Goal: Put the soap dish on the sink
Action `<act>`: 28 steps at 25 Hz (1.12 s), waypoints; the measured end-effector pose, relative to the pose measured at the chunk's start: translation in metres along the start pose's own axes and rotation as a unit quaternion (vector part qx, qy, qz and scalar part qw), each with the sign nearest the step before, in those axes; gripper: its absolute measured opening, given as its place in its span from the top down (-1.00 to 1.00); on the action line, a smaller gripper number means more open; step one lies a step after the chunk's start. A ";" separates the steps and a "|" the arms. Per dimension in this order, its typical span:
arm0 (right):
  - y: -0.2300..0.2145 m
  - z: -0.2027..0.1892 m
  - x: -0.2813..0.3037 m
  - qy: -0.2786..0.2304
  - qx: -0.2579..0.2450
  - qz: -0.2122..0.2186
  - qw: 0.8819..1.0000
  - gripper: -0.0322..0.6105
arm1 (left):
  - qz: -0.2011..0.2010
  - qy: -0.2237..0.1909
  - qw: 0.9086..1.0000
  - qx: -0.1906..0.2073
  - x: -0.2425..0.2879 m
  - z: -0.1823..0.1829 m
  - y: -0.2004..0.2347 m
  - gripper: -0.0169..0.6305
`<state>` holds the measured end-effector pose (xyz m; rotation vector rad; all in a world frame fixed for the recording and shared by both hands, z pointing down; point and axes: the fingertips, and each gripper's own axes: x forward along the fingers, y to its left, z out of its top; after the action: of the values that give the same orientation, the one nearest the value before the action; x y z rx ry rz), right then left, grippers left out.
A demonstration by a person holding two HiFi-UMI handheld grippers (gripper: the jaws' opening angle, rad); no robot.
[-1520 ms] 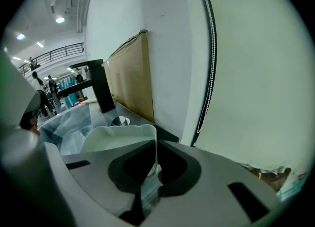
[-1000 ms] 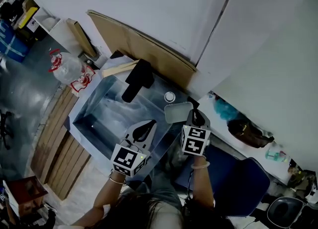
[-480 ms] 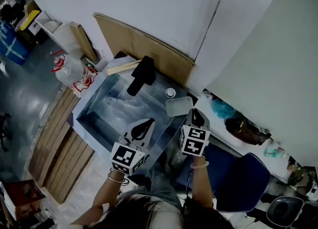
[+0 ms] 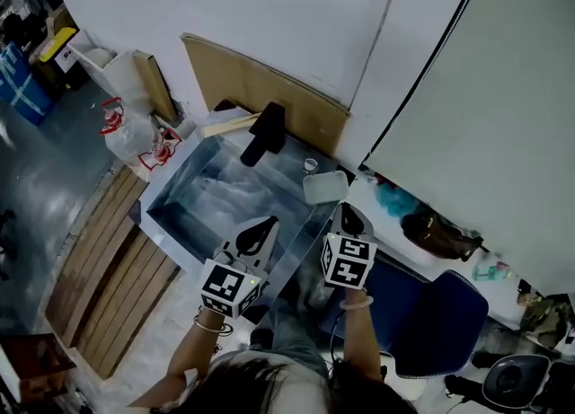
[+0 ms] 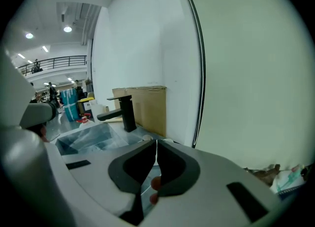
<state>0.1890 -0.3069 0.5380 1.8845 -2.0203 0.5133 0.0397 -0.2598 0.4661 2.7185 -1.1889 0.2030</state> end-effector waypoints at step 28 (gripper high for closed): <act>0.094 0.031 -0.189 -0.117 -0.017 0.030 0.993 0.82 | 0.002 -0.077 0.996 0.045 -0.148 0.053 -0.056 0.92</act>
<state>0.1085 -0.1499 0.4174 1.9453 -2.2227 0.2815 -0.0157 -0.1272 0.3804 2.8549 -1.2538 0.0499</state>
